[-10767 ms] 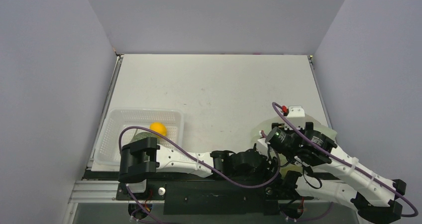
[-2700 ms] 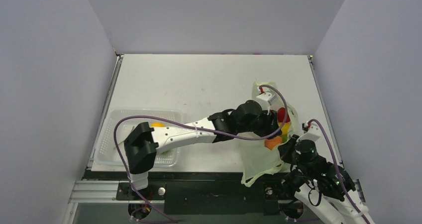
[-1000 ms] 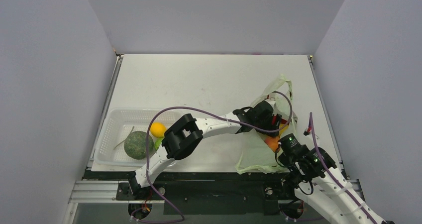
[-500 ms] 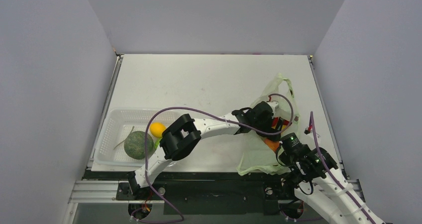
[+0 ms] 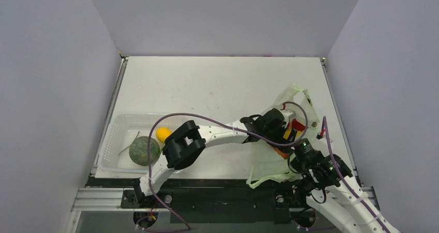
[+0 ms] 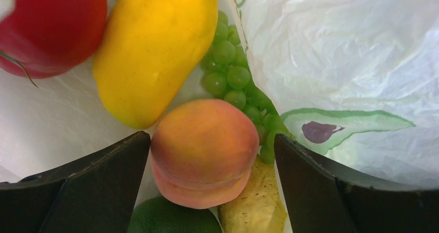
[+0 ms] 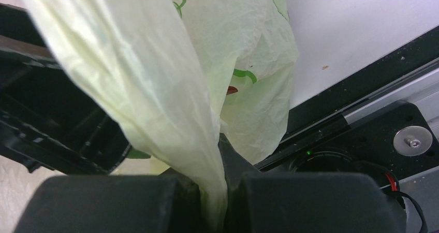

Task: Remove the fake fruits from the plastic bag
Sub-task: Take out the fake fruit from the plastic bag.

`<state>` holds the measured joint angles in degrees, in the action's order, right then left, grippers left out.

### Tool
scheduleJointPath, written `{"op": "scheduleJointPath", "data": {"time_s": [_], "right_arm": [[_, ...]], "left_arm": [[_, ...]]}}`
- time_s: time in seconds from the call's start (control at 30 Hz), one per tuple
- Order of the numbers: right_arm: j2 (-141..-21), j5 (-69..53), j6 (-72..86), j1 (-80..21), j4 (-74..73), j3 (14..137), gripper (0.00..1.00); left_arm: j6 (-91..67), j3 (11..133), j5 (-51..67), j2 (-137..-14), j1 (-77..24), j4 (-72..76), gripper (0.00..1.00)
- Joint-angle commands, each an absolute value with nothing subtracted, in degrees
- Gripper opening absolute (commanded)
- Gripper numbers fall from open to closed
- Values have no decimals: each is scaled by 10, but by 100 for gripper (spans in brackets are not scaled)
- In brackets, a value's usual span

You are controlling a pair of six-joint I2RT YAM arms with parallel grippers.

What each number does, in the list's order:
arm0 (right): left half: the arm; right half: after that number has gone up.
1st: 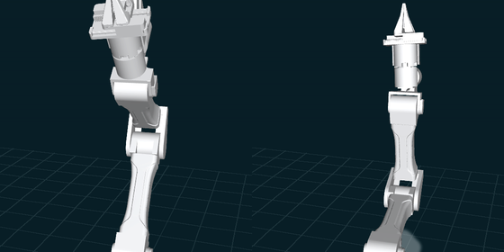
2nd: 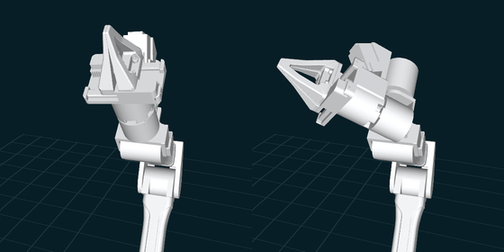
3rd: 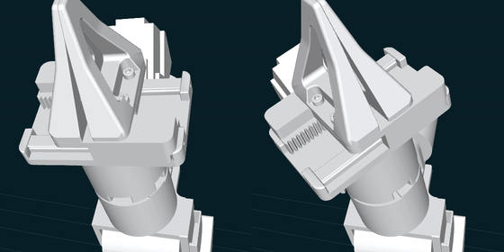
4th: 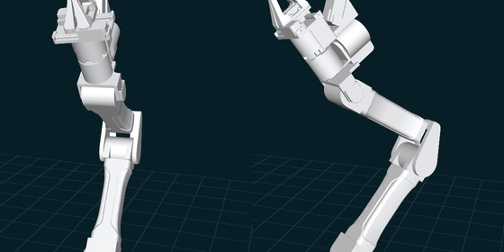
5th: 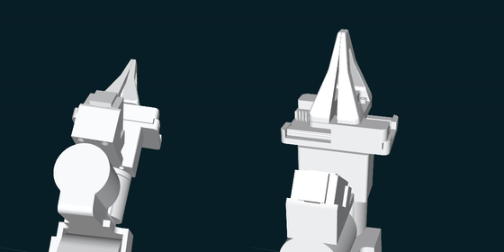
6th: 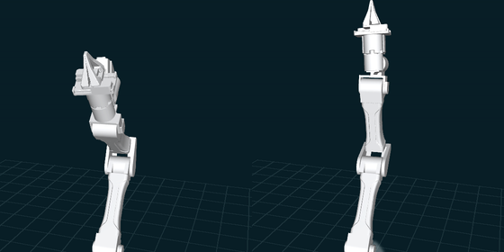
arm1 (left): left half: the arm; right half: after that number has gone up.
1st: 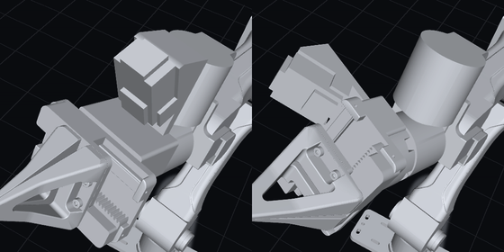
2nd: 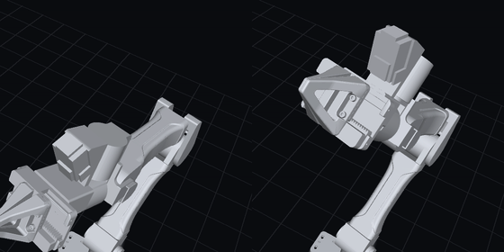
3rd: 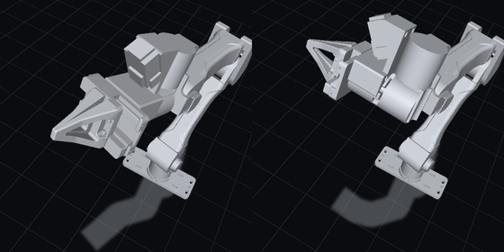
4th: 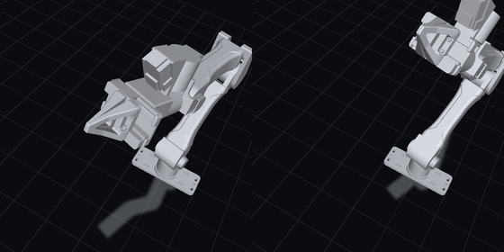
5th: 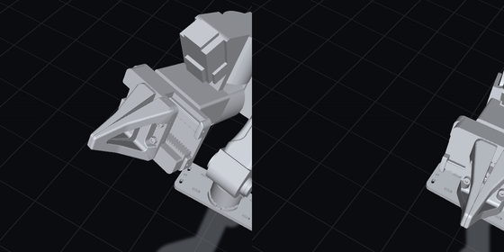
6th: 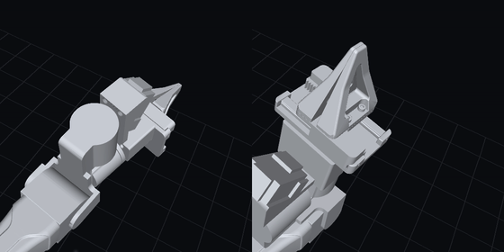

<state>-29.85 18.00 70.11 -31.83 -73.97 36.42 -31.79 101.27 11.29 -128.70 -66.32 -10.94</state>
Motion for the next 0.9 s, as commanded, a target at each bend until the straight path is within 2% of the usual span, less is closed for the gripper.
{"op": "scheduleJointPath", "data": {"time_s": [0.0,0.27,0.53,0.67,0.8,0.87], "right_arm": [[-290,196,694,-315,-727,386,0],[-286,194,693,-315,-723,383,0],[-297,203,682,-314,-713,396,0],[-307,208,679,-314,-702,396,0],[-317,211,674,-314,-690,397,0],[-322,214,670,-314,-689,400,0]], "left_arm": [[-309,1027,109,-1267,-680,-136,88],[-319,1024,94,-1295,-683,-146,86],[-307,1096,102,-1356,-654,-175,69],[-297,1144,121,-1362,-642,-198,50],[-290,1191,136,-1356,-634,-218,17],[-292,1211,143,-1352,-631,-226,8]]}}
